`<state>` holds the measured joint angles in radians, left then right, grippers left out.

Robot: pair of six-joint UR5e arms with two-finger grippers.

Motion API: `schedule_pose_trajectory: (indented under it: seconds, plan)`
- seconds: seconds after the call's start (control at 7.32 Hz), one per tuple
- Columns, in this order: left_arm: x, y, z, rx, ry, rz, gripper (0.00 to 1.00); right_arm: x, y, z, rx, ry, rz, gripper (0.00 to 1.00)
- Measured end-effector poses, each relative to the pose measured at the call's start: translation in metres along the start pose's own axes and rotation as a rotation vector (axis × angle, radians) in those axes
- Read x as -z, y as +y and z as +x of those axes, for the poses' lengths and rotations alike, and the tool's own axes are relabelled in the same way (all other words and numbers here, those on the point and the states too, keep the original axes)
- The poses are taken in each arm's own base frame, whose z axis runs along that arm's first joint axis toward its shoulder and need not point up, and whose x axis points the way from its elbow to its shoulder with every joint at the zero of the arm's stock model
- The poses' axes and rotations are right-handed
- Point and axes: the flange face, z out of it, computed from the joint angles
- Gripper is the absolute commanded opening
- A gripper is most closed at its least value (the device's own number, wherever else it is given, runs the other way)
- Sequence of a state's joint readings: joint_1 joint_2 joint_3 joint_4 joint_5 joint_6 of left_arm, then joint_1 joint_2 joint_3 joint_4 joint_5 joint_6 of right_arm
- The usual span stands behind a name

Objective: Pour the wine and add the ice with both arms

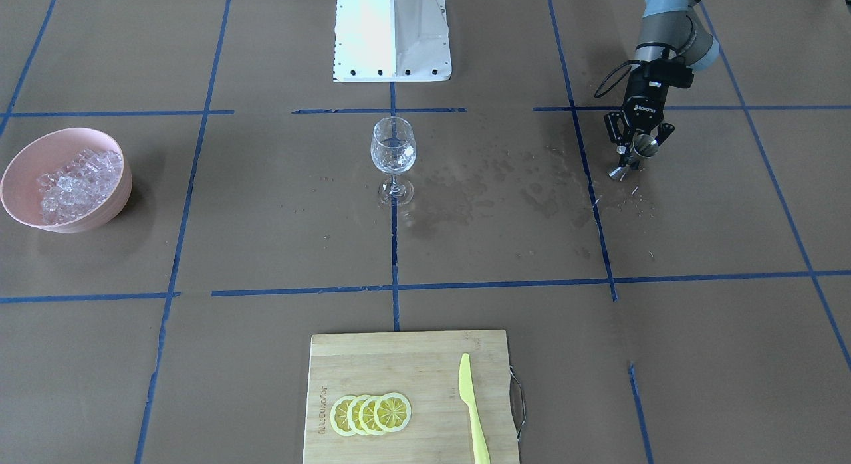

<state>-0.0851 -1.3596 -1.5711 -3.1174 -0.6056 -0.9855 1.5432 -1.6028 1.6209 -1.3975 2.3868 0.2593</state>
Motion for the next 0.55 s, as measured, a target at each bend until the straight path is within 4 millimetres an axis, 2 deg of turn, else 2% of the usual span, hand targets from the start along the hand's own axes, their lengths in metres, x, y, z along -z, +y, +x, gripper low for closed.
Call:
schedule_pose_trajectory:
  seconds: [0.27,0.41,0.55]
  plan:
    - [0.0009,0.0007,0.0021,-0.003,0.004,-0.003,0.76,0.0003,0.0,-0.0003,0.001,0.0,0.001,1.0]
    - [0.0017,0.0012,0.0036,-0.003,0.008,-0.006,0.93,0.0005,0.0,-0.0006,0.002,0.0,0.002,1.0]
    - [0.0025,0.0014,0.0052,-0.005,0.011,-0.008,0.99,0.0006,0.0,-0.0006,0.002,0.0,0.002,1.0]
